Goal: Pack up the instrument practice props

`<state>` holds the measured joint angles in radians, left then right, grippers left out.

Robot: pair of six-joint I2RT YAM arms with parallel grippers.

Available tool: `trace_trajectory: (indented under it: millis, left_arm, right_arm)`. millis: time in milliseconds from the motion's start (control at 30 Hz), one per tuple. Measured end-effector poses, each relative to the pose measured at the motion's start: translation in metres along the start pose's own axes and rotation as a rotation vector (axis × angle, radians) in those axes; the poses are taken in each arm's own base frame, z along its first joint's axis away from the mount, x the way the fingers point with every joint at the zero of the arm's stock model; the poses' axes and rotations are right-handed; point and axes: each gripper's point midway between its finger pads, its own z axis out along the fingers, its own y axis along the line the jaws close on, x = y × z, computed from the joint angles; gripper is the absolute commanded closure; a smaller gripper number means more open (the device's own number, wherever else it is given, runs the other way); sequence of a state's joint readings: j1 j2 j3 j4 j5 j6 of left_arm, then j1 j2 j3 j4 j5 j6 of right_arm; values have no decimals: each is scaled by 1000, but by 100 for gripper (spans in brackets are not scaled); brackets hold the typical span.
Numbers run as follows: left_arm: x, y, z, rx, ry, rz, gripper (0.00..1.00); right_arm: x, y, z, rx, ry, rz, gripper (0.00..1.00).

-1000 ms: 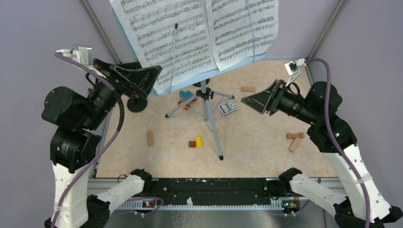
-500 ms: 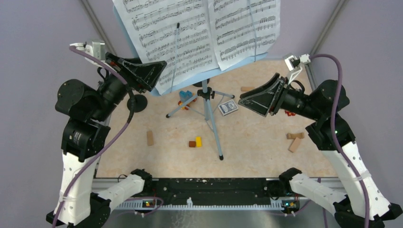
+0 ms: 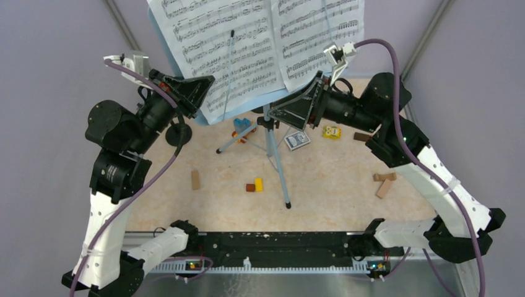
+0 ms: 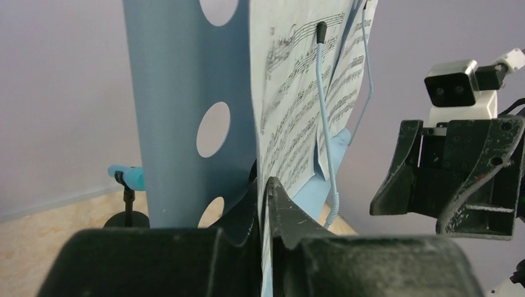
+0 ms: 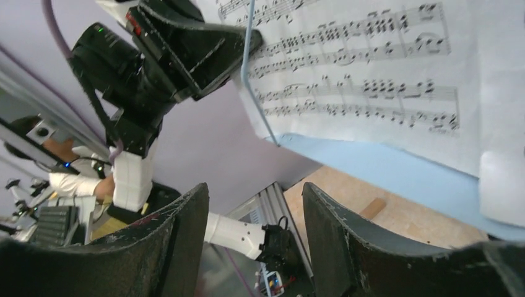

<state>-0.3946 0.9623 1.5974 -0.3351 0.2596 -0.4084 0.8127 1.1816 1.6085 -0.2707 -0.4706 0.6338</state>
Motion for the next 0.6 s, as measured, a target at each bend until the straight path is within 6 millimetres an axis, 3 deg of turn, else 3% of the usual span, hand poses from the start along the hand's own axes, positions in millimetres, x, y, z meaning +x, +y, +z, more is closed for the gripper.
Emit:
trace_trajectory:
  millis: [100,333,600]
  left_arm:
    - [1,3,1,-10,-3,4,100]
    - [0,5,0,-13,-25,16,100]
    - [-2,3,-6,3,-63,46,100]
  right_arm:
    - [-17,-6,12,31,-55,-5,43]
    - [-61,0,39,2,-174,-8,43]
    - [-68,-6,72,-19,-188,20,45]
